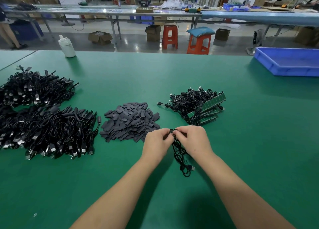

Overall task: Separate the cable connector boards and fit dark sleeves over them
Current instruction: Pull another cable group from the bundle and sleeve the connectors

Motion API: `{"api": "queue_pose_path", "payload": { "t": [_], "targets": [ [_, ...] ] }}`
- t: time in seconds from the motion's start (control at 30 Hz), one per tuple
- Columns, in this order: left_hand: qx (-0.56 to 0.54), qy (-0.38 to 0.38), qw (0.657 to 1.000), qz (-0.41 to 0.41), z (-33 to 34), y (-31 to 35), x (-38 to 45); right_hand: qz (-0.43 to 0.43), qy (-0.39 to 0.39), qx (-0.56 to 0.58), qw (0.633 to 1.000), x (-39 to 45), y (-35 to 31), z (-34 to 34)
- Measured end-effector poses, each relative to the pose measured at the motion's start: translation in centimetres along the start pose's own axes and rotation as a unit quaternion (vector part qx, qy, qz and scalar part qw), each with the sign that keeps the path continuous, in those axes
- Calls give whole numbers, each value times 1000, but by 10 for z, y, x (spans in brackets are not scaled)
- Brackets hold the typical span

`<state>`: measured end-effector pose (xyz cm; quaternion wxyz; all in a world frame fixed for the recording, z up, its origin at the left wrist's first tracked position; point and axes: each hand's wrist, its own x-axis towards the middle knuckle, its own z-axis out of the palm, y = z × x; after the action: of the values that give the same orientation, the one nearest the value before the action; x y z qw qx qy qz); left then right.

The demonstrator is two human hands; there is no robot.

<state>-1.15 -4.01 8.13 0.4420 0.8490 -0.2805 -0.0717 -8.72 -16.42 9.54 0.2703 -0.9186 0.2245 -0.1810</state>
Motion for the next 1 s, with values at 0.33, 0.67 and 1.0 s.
{"api": "queue_pose_path", "payload": {
  "t": [0.33, 0.67, 1.0],
  "targets": [
    [30, 24, 999, -5, 14, -6, -5, 5, 3, 1, 1000, -6, 2, 5],
    [23, 37, 999, -16, 24, -8, -5, 4, -1, -43, 999, -10, 1, 8],
    [-326, -43, 929, -169, 6, -31, -6, 130, 5, -85, 988, 18, 47, -4]
  ]
}}
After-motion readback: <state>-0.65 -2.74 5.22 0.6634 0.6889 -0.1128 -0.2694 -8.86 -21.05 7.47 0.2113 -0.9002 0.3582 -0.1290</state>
